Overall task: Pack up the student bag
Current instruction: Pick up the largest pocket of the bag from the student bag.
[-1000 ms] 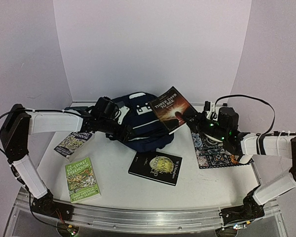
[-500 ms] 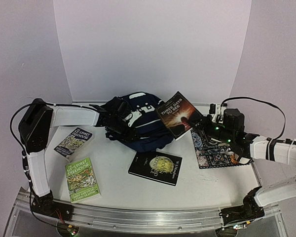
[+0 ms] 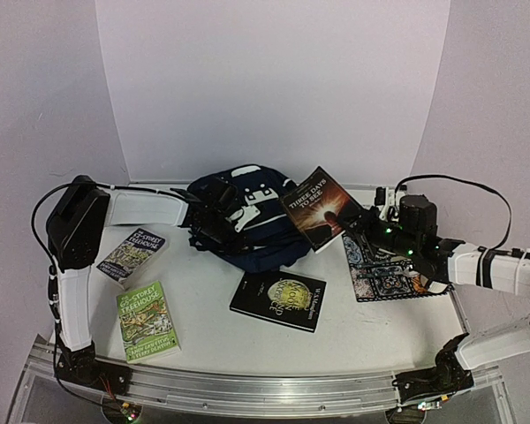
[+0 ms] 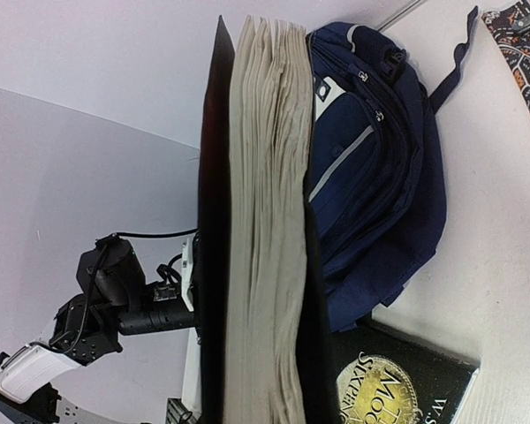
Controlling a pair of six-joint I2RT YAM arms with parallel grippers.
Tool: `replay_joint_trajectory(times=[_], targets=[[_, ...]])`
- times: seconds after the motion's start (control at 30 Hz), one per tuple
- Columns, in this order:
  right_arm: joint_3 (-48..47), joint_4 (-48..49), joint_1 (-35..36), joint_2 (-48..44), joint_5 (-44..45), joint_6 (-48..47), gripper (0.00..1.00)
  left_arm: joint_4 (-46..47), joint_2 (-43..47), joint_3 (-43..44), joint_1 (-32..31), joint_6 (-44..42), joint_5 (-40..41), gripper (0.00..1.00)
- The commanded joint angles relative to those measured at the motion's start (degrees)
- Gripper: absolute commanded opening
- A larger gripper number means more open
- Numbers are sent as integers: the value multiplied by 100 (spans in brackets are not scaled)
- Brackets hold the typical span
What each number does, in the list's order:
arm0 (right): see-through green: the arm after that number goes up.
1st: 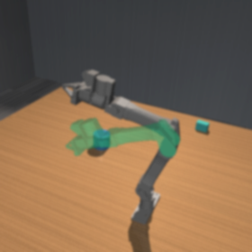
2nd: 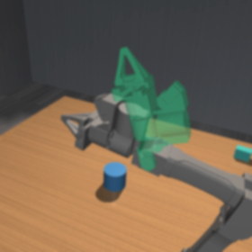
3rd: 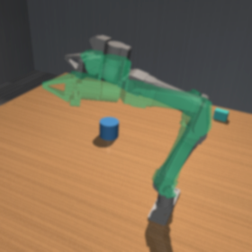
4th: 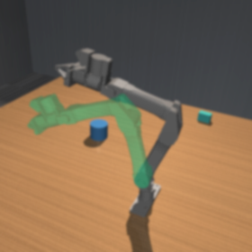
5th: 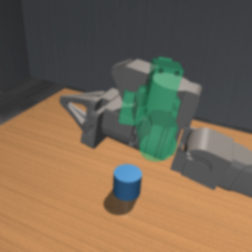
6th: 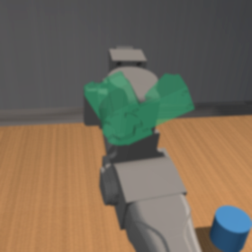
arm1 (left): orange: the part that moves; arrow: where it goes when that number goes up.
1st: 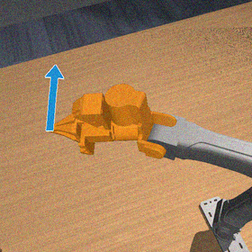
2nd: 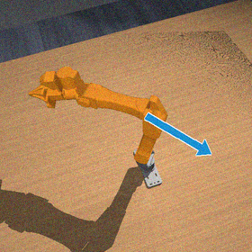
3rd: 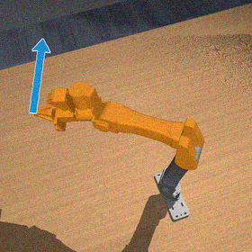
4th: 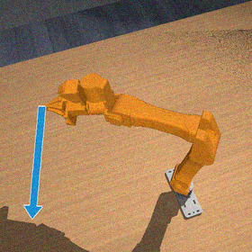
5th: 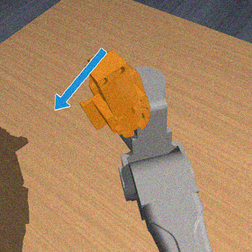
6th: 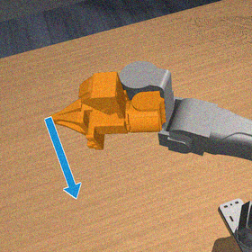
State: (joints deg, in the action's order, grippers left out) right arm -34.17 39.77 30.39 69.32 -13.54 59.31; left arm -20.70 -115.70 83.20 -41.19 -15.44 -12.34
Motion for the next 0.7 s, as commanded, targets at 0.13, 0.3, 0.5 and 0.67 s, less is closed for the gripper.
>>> replay_joint_trajectory(times=[0.13,0.3,0.5,0.67], targets=[[-75,412,-14,-71,-144,-58,0,7,251,352,-205,104,1112,1],[-12,325,-17,-51,-244,118,0,239,706,350,-440,121,2446,0],[71,84,-10,-230,-255,354,0,895,1222,261,-567,195,3397,0],[124,-75,40,-364,-310,664,0,1647,1564,45,-630,112,3829,0]])
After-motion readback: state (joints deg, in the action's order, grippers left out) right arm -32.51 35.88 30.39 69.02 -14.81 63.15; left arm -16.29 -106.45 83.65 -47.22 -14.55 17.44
